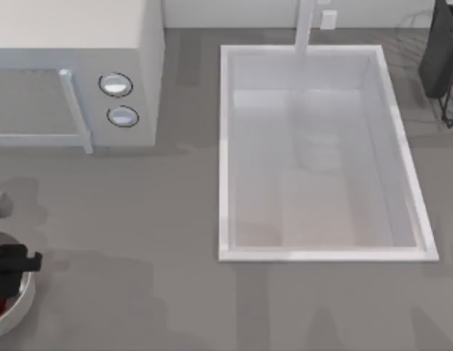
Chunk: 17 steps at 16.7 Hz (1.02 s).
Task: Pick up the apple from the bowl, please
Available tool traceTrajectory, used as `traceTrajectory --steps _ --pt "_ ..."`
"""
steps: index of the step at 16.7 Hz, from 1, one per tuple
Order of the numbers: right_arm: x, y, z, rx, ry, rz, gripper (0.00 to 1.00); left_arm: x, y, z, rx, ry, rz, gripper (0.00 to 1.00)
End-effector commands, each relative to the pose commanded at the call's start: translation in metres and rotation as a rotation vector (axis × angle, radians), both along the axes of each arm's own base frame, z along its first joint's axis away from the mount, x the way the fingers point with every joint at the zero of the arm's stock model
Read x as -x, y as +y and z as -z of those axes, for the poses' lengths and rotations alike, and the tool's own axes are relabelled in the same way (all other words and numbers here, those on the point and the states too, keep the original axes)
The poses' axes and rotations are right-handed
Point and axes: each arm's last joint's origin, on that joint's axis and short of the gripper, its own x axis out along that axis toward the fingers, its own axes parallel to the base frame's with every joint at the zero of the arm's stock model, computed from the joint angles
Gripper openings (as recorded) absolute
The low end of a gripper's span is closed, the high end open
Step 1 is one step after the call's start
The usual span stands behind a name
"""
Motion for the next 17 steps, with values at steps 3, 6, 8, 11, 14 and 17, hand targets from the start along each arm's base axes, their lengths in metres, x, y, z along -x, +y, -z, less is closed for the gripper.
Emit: traceTrajectory --steps 3,6,8,11,14,17 --pt "0.000 0.000 0.000 0.000 0.000 0.000 1.00 0.000 0.000 0.000 0.000 0.000 0.000 0.00" --pt "0.000 0.000 0.000 0.000 0.000 0.000 1.00 0.000 0.000 0.000 0.000 0.000 0.000 0.00" --pt "0.000 0.000 0.000 0.000 0.000 0.000 1.00 0.000 0.000 0.000 0.000 0.000 0.000 0.00" --pt "0.000 0.000 0.000 0.000 0.000 0.000 1.00 -0.008 0.000 -0.031 0.009 -0.083 -0.006 0.00" --pt "0.000 0.000 0.000 0.000 0.000 0.000 1.00 -0.013 0.001 -0.038 0.009 -0.079 -0.006 0.00" --pt "0.000 0.000 0.000 0.000 0.000 0.000 1.00 -0.029 0.002 -0.065 0.010 -0.072 -0.006 0.00"
